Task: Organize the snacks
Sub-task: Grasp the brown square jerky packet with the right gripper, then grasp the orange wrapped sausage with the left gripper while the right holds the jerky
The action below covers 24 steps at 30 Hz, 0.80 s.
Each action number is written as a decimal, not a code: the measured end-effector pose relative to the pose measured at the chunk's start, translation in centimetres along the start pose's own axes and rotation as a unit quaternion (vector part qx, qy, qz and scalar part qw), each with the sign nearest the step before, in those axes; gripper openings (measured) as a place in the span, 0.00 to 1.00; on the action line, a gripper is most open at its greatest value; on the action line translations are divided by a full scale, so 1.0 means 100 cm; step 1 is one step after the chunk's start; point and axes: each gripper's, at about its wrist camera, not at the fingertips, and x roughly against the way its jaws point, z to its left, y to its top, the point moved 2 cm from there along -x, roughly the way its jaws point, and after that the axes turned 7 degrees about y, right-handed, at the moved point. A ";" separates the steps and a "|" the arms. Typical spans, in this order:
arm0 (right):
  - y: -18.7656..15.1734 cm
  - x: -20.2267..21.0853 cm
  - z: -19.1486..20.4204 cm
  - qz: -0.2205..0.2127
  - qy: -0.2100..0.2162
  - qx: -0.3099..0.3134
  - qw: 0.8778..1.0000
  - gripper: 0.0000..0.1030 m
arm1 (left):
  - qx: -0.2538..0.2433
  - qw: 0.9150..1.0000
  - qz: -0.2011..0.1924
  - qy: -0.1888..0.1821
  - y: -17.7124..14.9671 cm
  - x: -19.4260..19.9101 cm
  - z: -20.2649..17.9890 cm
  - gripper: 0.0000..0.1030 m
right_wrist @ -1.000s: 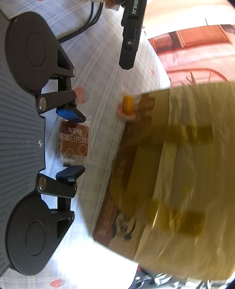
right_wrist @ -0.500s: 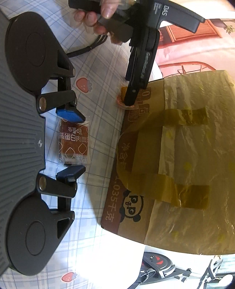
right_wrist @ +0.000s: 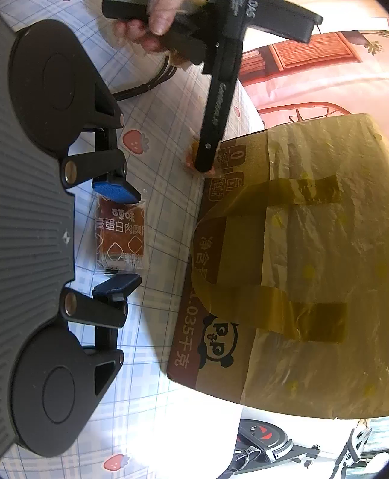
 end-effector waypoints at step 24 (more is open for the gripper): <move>0.003 0.015 -0.004 -0.002 0.043 -0.016 0.999 0.55 | 0.017 0.998 -0.054 0.011 -0.027 0.085 -0.006 0.55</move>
